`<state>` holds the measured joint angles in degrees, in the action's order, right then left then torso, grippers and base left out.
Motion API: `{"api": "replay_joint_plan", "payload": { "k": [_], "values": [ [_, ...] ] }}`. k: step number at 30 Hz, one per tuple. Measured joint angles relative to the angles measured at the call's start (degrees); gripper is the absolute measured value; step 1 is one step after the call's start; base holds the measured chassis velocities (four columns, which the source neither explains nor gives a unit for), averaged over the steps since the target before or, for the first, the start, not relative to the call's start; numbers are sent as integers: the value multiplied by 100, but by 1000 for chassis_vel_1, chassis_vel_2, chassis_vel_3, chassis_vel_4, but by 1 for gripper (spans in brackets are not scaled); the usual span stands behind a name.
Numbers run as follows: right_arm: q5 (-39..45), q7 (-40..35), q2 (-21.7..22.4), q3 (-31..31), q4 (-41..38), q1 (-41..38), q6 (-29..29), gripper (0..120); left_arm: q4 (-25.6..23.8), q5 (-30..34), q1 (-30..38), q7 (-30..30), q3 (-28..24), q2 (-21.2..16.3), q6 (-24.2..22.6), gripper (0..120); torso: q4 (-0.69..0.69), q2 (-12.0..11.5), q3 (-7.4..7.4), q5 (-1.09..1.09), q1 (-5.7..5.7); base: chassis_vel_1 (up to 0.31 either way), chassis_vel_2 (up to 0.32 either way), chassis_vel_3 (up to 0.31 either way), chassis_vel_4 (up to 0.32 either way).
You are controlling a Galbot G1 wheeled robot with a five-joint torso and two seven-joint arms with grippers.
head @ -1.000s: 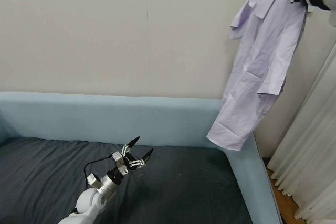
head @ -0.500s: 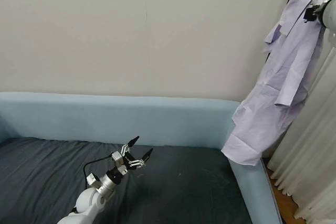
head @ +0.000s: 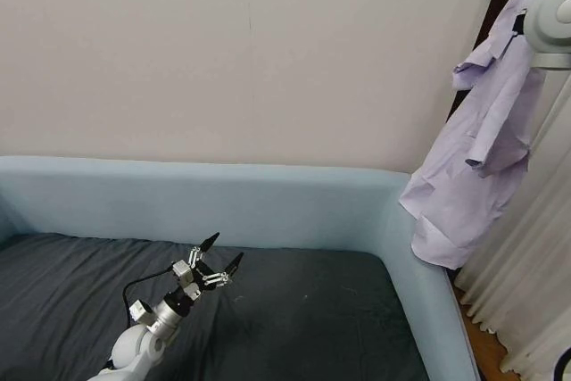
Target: Pick up the clothes from the sofa and hang them on the clothes hanger.
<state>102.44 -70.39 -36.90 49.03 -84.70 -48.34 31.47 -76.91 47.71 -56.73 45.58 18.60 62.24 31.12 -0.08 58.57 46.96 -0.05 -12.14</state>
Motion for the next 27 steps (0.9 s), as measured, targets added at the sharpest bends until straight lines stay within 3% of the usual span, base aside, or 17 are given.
{"api": "replay_joint_plan", "payload": {
  "k": [14,27],
  "values": [
    [-788,695,-750,-221,1692,343,-107,7,220,126,207,4,-95,-152,8,100,0,0,0,1,0,0,0,0,0],
    [-1422,1130,-1765,-526,3202,450,-220,7,684,251,349,158,-169,-136,163,100,2,0,0,-2,-1,0,0,0,0]
  ]
}}
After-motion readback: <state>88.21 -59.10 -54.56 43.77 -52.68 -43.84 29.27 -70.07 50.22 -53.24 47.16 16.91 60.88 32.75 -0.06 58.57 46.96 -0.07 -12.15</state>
